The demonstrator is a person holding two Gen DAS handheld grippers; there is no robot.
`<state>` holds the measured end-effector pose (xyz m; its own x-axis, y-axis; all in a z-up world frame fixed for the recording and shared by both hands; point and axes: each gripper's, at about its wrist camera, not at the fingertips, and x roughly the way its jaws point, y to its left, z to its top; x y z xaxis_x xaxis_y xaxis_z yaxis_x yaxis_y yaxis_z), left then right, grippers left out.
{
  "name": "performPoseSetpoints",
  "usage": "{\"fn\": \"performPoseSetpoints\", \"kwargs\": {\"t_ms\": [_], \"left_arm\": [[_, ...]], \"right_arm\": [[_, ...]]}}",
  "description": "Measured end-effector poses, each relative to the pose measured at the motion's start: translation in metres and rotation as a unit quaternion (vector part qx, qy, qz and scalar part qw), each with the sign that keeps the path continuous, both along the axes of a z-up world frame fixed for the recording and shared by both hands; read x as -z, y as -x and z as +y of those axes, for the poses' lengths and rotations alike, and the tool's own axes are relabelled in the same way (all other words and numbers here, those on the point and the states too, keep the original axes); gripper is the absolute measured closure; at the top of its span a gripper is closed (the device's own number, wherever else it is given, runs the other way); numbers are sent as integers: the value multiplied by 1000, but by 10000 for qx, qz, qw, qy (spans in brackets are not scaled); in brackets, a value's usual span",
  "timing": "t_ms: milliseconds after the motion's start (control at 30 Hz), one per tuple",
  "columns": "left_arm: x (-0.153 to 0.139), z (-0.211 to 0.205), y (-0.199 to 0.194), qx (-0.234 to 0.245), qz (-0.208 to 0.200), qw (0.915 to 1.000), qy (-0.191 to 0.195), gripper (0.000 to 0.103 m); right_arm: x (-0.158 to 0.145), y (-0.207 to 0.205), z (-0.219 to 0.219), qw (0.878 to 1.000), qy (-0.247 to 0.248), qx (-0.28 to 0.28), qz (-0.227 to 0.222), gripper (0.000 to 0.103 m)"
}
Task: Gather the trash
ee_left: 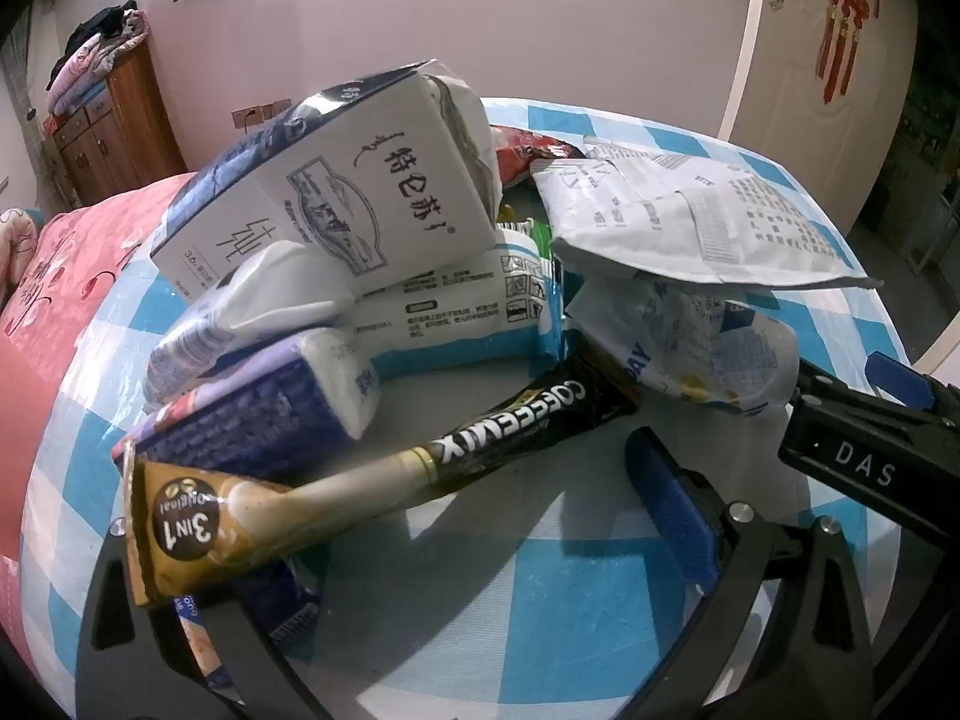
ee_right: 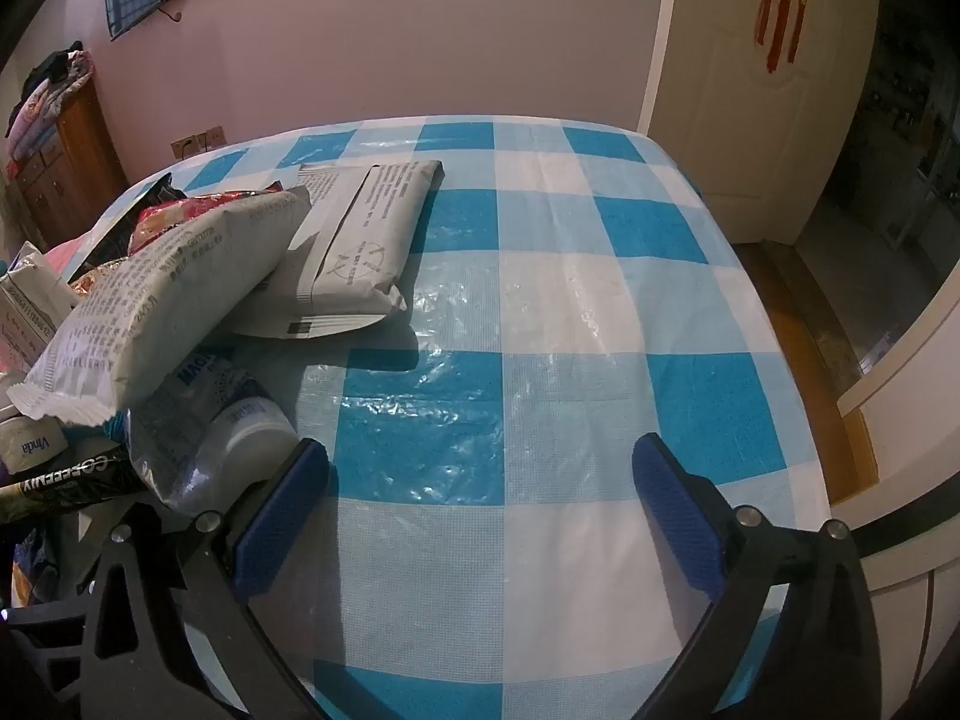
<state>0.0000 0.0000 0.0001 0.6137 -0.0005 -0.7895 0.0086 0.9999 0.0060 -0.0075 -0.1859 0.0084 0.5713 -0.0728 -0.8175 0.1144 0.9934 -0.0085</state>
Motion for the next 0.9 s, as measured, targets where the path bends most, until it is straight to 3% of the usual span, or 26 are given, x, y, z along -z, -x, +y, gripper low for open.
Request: {"fn": "performPoseSetpoints", "kwargs": {"t_ms": [733, 900], "left_arm": [[0, -1, 1, 36, -1, 10000, -30, 3], [-5, 6, 15, 66, 0, 10000, -40, 3]], "right_arm": [[-1, -1, -3, 9998, -5, -165, 92, 4], [-6, 17, -9, 10000, 39, 23, -43, 4]]}}
